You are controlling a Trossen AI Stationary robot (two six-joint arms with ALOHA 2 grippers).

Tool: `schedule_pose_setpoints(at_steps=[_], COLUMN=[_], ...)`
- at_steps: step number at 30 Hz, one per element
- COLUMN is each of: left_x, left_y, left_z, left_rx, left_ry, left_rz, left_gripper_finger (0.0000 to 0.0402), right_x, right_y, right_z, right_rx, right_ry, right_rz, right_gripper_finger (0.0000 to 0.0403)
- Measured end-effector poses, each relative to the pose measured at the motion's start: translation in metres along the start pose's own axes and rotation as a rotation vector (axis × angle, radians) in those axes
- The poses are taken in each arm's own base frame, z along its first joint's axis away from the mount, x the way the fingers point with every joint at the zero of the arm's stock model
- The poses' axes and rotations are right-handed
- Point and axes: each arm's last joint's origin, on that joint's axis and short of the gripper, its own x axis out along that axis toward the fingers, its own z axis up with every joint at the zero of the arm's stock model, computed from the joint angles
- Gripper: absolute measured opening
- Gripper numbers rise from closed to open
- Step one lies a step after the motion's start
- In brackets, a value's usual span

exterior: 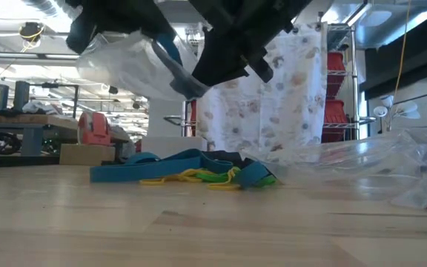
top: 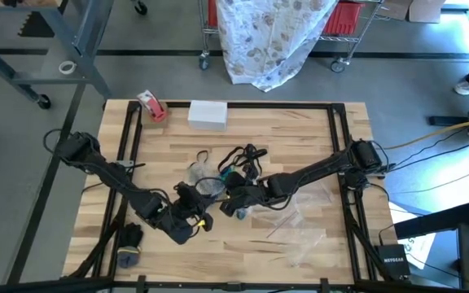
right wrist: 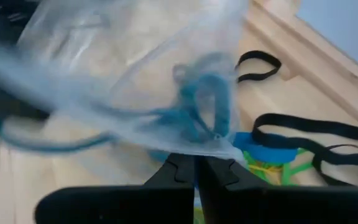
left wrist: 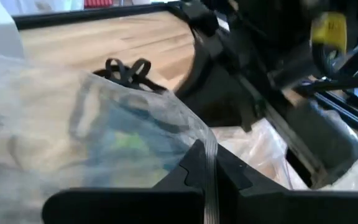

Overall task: Sort rubber bands
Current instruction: Put the blue rubber band into the transparent zip bag

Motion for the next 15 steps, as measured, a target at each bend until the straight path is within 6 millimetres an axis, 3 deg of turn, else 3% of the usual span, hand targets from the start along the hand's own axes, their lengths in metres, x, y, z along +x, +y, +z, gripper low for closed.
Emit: schedule_pose_setpoints(at_steps=[7,15], left_x=[-0.002,0.006], left_y=[0.001,0.008], left_z=[0.004,0.009], left_rx=[-0.003,-0.006], left_ry=[-0.043,-0.053], left_rz=[0.018,0.072], left_gripper_finger=[0.0,0.0], right_x=[0.001,0.001], right_y=[0.003,0.005], right_z=[0.004,0.006], right_rx=[0.028,0.008], right_ry=[0.007,-0.005], right_rz=[0.089,0.123], right_gripper_finger=[0.0018,0.0114])
